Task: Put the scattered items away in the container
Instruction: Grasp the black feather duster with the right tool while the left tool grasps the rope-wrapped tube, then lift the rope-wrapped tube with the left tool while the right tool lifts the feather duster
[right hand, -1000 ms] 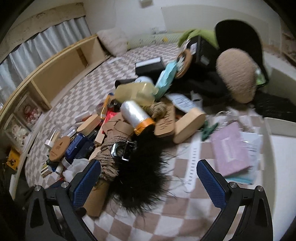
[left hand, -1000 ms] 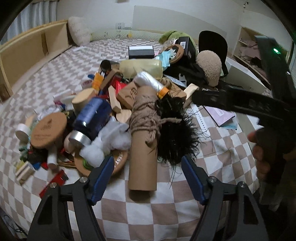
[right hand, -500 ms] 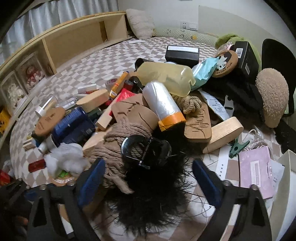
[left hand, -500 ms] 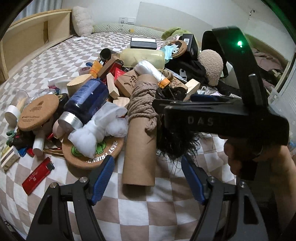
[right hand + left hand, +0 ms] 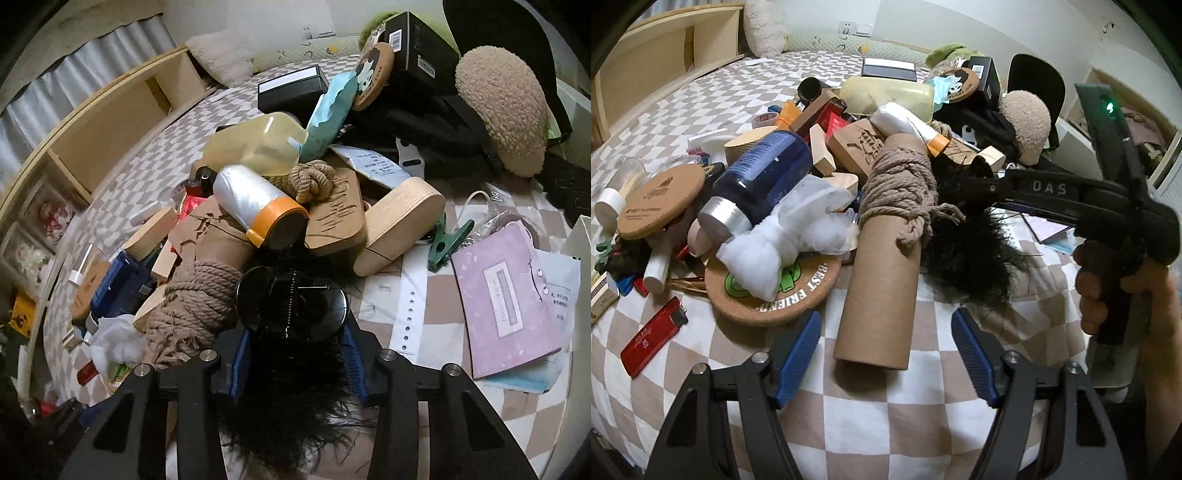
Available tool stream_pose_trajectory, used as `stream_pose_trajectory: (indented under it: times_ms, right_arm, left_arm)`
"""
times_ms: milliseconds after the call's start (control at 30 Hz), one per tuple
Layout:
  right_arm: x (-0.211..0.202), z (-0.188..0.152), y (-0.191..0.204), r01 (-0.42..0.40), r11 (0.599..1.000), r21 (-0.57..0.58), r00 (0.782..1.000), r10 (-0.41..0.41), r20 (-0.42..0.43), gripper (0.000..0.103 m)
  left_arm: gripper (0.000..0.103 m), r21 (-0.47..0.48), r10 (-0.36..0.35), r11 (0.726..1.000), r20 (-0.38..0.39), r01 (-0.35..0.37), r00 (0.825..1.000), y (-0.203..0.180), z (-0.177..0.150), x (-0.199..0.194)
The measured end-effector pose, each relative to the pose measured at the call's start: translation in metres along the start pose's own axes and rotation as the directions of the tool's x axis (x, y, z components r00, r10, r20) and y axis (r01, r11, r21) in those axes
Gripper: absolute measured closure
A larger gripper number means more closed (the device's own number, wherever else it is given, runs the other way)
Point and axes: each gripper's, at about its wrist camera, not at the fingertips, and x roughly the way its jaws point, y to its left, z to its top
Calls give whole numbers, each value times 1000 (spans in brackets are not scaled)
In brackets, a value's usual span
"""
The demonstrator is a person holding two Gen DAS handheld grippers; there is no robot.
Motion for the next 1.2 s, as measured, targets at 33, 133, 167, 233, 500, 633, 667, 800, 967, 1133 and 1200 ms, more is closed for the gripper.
stream_pose_trajectory:
  times_ms: [33, 133, 167, 233, 500, 633, 667, 800, 967, 1133, 1200]
  right_arm:
    - [0, 0, 1, -6, 1000, 3, 1000, 6, -3, 63]
    - [1, -2, 3, -23, 1000, 19, 1000, 23, -11, 73]
    - [0, -3, 4, -20, 1000, 21, 1000, 20, -11, 74]
    - [-2, -6, 5, -18, 999, 30, 1000, 18, -11, 75]
    - [-24, -14, -3, -60, 994, 93, 998, 60, -5, 78]
    - [-39, -23, -7, -55, 994, 93, 998, 56, -1, 78]
    - [-44, -27, -9, -51, 994, 96, 999, 52, 0, 78]
    - [-59, -41, -22, -53, 989, 139, 999, 52, 15, 78]
    - [-72, -55, -36, -59, 978, 198, 998, 55, 29, 78]
    - [-79, -60, -37, -55, 975, 214, 998, 47, 42, 78]
    - [-82, -62, -38, -53, 974, 221, 998, 43, 47, 78]
  left_arm:
    - [34, 2, 16, 1000, -12, -16, 1000, -1, 0, 4]
    - [40, 4, 50, 999, -41, -50, 998, -1, -1, 15]
    - [44, 7, 56, 998, -41, -56, 998, -2, 0, 17]
    - [45, 14, 68, 998, -42, -67, 997, -4, 2, 20]
    - [45, 45, 110, 993, -45, -108, 993, -13, 10, 33]
    - [51, 84, 135, 988, -41, -131, 990, -20, 15, 41]
    - [53, 94, 143, 986, -40, -139, 989, -22, 16, 43]
    - [58, 112, 156, 982, -40, -151, 987, -23, 19, 46]
    - [60, 102, 120, 988, -33, -116, 992, -24, 17, 43]
    - [61, 75, 48, 996, -19, -46, 999, -29, 11, 30]
    - [62, 65, 27, 998, -5, -26, 1000, -30, 10, 23]
